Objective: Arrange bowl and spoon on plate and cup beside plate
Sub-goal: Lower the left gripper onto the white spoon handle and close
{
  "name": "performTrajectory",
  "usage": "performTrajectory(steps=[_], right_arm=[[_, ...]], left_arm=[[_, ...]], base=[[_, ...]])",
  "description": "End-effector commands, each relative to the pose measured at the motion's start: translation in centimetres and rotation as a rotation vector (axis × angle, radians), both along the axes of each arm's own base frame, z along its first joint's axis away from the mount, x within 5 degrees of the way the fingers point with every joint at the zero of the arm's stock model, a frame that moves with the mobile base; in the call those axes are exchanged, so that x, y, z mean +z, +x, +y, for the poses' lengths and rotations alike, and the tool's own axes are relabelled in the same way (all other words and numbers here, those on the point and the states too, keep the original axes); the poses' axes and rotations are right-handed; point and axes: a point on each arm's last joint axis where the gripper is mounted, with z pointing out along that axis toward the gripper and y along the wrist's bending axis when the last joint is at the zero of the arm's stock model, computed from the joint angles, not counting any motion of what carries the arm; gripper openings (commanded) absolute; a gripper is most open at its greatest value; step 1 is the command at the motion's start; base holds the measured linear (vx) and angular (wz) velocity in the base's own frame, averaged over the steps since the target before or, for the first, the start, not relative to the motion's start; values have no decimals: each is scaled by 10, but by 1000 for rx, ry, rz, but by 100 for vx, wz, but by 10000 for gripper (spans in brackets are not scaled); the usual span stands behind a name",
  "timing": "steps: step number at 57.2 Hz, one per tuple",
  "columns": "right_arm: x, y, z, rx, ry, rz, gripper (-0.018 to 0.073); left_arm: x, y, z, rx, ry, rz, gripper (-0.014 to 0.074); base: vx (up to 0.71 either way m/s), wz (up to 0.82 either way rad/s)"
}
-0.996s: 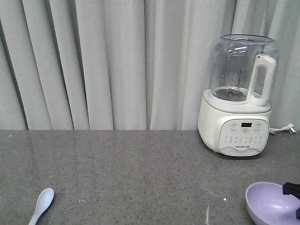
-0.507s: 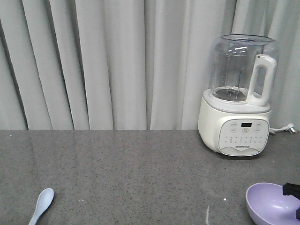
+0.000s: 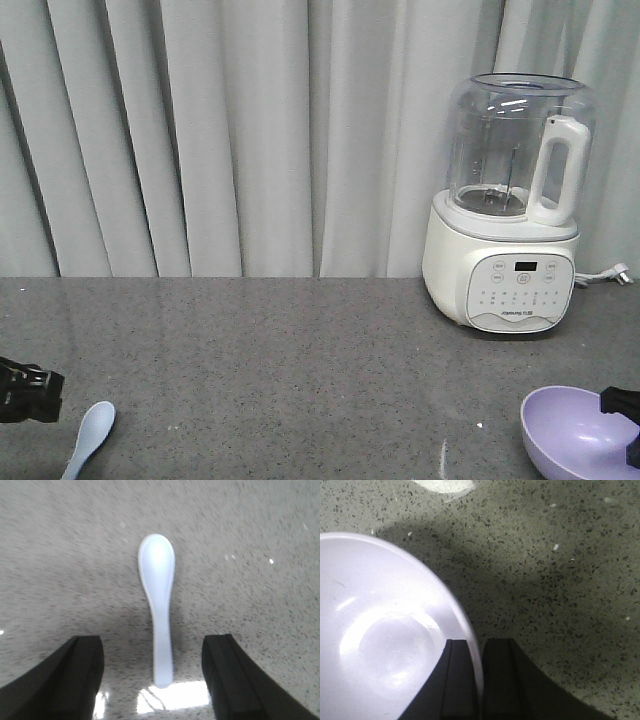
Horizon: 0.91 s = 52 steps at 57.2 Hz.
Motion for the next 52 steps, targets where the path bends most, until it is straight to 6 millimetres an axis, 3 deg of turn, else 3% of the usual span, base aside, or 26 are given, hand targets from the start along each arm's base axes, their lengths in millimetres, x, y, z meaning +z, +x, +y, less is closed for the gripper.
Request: performTrajectory(steps=[1,30,52], right_arm=[[22,3,-2,-12,-21,-97,-12],[22,3,-2,-12,-18,-95,-12],[21,2,-1,-4,-14,-83,-12]], left_arm=[[12,6,-11,-35,-45,-65,541],[-38,35,-16,-45,9,75,541],[-61,46,-17,-48,20,130,541]], base=[[0,0],[0,0],[0,0]])
